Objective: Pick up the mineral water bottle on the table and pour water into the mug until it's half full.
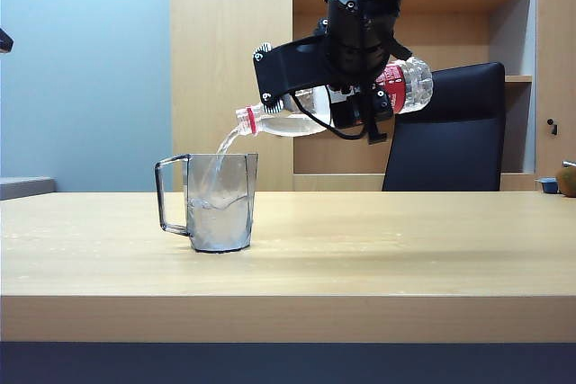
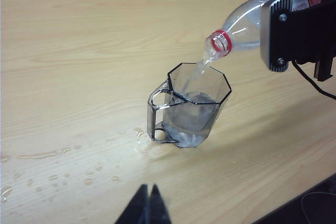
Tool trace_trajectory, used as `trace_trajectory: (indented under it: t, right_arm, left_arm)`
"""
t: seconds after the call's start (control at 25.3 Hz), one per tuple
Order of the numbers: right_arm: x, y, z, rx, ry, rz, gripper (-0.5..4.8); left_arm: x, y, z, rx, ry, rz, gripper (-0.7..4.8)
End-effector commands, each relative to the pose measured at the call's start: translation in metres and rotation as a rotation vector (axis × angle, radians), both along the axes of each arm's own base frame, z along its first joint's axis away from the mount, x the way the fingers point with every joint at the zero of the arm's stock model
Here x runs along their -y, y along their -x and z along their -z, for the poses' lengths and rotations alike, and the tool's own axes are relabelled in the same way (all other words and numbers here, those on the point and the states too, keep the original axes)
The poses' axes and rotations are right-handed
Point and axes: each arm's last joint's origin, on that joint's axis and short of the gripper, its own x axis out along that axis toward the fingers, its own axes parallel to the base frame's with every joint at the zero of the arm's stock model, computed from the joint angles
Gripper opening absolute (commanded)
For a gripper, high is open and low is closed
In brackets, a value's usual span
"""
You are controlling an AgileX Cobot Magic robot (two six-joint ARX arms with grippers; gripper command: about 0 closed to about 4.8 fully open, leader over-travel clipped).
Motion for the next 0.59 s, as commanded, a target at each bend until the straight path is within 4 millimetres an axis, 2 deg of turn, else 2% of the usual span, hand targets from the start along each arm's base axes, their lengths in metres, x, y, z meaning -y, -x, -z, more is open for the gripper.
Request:
trace_trajectory:
  t: [0.04,0.32,0.43,0.59]
  right_arm:
    - [-0.002,0.001,-0.008,0.039,-0.097,0.001,2.70]
    - [-0.002,0.001,-0.006,0.043,-0.458,0.094,2.70]
    - [-0.002,0.004,0.000,-0.034,-0.763,0.145,2.70]
    - [0.001,0.006,0.010,-0.102,-1.012,0.184,2.70]
  left_arm:
    - [0.000,0.000,-0.002,0.015,0.004,0.003,-0.04]
    - [0.000,0.000,-0.002,0.016,0.004,0.002,-0.04]
    - [0.000,0.000,-0.002,0.016,0.004,0.002,-0.04]
    - [0.000,0.000,-0.002,0.016,0.004,0.002,-0.04]
